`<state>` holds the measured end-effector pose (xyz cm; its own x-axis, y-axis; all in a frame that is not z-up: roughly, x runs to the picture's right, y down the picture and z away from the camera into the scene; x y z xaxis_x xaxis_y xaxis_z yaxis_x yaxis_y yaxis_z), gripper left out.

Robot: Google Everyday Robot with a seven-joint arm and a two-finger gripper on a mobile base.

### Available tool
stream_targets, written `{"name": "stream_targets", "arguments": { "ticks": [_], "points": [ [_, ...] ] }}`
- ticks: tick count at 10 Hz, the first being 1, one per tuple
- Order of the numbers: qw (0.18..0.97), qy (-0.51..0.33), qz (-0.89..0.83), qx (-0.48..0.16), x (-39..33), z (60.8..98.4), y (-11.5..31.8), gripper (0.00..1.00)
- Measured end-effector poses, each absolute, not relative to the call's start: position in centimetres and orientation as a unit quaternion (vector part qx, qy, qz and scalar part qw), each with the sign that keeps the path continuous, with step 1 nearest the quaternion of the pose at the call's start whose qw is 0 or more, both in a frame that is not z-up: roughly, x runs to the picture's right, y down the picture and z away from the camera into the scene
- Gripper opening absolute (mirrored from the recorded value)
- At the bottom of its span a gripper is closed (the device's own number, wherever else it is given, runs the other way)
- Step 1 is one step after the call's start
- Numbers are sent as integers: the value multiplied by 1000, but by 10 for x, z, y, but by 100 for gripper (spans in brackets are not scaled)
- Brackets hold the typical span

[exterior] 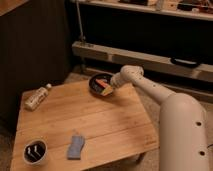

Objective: Place the pepper on the white sponge

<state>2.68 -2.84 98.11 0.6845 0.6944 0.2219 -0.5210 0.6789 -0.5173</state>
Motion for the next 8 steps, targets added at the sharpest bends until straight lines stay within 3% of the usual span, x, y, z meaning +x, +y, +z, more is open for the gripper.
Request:
{"name": "stream_targets", "arguments": {
  "ticks": [5, 8],
  "points": [
    [861, -217, 388, -247, 47, 974, -73, 80],
    [867, -211, 373, -255, 42, 975, -62, 80]
  ]
}}
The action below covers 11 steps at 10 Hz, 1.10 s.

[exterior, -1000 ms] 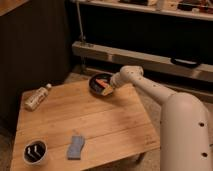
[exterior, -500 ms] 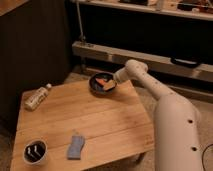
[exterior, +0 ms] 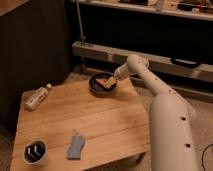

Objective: Place the pepper on the white sponge

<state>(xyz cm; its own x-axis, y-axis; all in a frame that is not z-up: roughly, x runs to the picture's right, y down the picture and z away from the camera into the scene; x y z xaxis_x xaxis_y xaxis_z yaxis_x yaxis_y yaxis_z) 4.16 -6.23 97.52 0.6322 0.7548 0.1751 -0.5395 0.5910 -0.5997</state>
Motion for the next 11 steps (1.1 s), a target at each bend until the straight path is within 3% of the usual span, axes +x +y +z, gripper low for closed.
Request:
{"name": "stream_targets", "arguments": {
  "ticks": [1, 4, 11],
  "points": [
    [868, -209, 368, -258, 39, 976, -58, 78],
    [873, -201, 356, -266, 33, 983, -43, 55],
    [889, -199, 316, -265, 14, 1002, -28, 54]
  ]
}}
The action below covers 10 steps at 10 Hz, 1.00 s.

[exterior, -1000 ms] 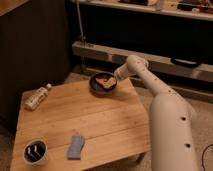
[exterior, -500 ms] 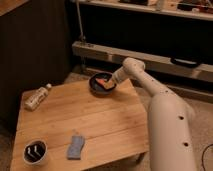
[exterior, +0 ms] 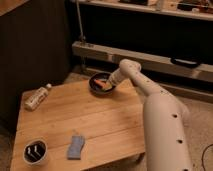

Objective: Place the pepper on the white sponge

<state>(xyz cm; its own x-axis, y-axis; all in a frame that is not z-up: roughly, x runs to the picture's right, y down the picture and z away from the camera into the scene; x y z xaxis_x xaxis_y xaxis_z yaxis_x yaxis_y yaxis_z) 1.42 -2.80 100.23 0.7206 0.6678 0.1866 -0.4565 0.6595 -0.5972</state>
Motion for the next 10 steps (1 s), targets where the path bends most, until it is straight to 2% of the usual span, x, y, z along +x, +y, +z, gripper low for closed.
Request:
{"name": "stream_targets", "arguments": {
  "ticks": [2, 4, 5, 7, 10],
  "points": [
    [892, -200, 314, -256, 16, 1008, -28, 56],
    [894, -204, 314, -247, 21, 1006, -35, 71],
    [893, -210, 316, -242, 23, 1000, -44, 76],
    [894, -224, 317, -225, 26, 981, -69, 76],
    [896, -224, 314, -220, 26, 976, -82, 76]
  ]
}}
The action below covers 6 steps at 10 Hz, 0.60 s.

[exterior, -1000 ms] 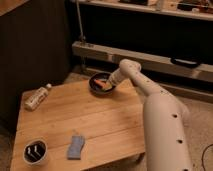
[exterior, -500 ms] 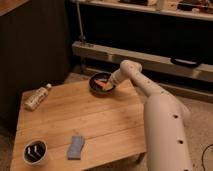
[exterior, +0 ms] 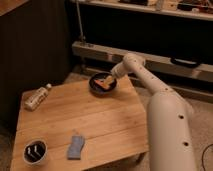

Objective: Place the pepper on the white sponge

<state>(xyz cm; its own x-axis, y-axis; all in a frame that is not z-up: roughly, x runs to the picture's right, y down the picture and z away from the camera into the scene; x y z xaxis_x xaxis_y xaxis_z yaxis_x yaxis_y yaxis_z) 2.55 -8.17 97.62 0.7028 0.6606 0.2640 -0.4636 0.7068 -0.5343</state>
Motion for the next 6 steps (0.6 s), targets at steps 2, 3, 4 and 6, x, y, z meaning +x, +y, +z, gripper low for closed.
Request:
{"name": "stream_targets", "arguments": {
  "ticks": [2, 3, 4, 6],
  "points": [
    [897, -213, 315, -227, 26, 989, -72, 76],
    [897, -206, 314, -233, 26, 1000, -61, 76],
    [897, -202, 312, -238, 25, 1006, -54, 76],
    [898, -195, 309, -245, 22, 1012, -43, 76]
  ]
}}
